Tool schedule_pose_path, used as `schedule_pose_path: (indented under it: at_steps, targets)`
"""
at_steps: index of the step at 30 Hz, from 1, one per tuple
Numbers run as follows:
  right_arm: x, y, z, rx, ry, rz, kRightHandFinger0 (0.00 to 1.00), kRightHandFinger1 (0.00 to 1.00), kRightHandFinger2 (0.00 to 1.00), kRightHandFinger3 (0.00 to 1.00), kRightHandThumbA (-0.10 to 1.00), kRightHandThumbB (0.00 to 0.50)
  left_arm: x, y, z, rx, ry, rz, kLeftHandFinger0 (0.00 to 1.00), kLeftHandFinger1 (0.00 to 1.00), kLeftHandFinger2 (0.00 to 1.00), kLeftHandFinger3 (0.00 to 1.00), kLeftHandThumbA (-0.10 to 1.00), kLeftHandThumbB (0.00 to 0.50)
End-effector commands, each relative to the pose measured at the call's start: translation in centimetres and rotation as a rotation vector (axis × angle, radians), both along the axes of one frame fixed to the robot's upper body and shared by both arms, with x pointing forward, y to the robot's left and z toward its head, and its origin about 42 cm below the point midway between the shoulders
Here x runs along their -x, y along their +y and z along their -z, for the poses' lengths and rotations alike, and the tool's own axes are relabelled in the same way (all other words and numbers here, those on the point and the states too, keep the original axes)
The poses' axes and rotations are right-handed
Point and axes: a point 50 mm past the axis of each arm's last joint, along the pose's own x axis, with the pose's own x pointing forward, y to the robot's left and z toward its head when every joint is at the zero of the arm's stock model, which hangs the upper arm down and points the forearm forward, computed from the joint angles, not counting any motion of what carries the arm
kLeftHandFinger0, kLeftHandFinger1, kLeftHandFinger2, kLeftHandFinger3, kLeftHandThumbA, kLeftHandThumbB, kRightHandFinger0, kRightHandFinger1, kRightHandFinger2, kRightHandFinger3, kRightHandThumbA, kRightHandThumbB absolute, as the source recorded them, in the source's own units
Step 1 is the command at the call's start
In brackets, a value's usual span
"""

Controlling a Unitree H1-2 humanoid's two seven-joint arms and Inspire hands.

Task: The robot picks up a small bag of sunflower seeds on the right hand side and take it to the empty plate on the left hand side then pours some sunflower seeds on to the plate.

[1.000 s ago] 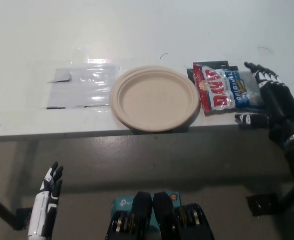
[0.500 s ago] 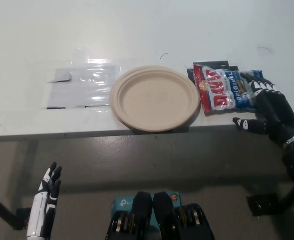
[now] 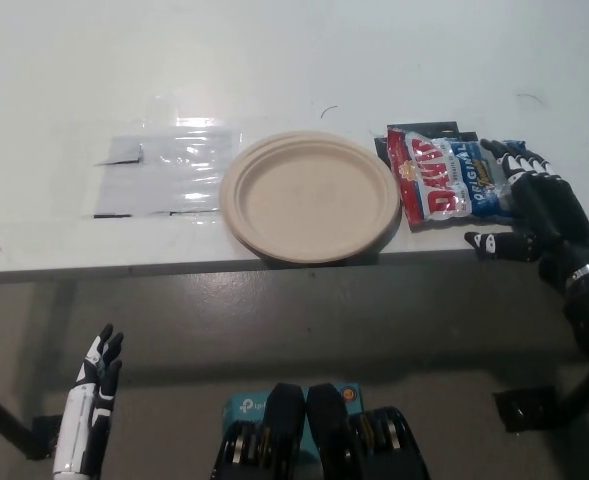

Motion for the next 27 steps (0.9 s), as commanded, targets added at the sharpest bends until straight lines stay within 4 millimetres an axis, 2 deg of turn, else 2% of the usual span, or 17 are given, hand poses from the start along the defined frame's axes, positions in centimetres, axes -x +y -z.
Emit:
schedule_pose_path:
  at_steps: [1, 5, 6, 13, 18, 25, 27]
  targets:
    - [-1.8, -0.9, -3.2, 0.028, -0.075, 0.034, 1.0, 1.0, 1.0, 1.0, 1.0, 0.416, 0.1, 0.3, -0.7, -0.016, -0.052, 0.001, 1.0, 1.0, 1.0, 1.0, 1.0, 0.025]
    - [-2.2, -1.2, -3.5, 0.041, -0.081, 0.048, 1.0, 1.0, 1.0, 1.0, 1.0, 0.422, 0.1, 0.3, -0.7, -0.011, -0.05, 0.001, 1.0, 1.0, 1.0, 1.0, 1.0, 0.021]
    - [-2.2, -1.3, -3.5, 0.043, -0.08, 0.055, 1.0, 1.0, 1.0, 1.0, 0.99, 0.408, 0.1, 0.3, -0.7, -0.009, -0.053, 0.001, 1.0, 1.0, 1.0, 1.0, 1.0, 0.026]
    - [-2.5, -1.6, -3.1, 0.053, -0.071, 0.067, 1.0, 1.0, 1.0, 1.0, 0.93, 0.4, 0.2, 0.3, -0.6, -0.003, -0.05, -0.003, 1.0, 1.0, 1.0, 1.0, 1.0, 0.019]
    - [-2.6, -1.8, -2.8, 0.065, -0.067, 0.078, 1.0, 1.0, 1.0, 1.0, 0.94, 0.416, 0.2, 0.3, -0.6, 0.0, -0.055, 0.0, 1.0, 1.0, 1.0, 1.0, 1.0, 0.01]
    - [-2.6, -2.0, -2.6, 0.078, -0.057, 0.077, 1.0, 1.0, 1.0, 1.0, 0.91, 0.403, 0.1, 0.3, -0.6, -0.007, -0.054, 0.0, 1.0, 1.0, 1.0, 1.0, 1.0, 0.0]
    - [-2.6, -1.9, -2.5, 0.082, -0.06, 0.077, 1.0, 1.0, 1.0, 1.0, 0.92, 0.417, 0.2, 0.3, -0.7, -0.005, -0.052, -0.001, 1.0, 1.0, 1.0, 1.0, 1.0, 0.003]
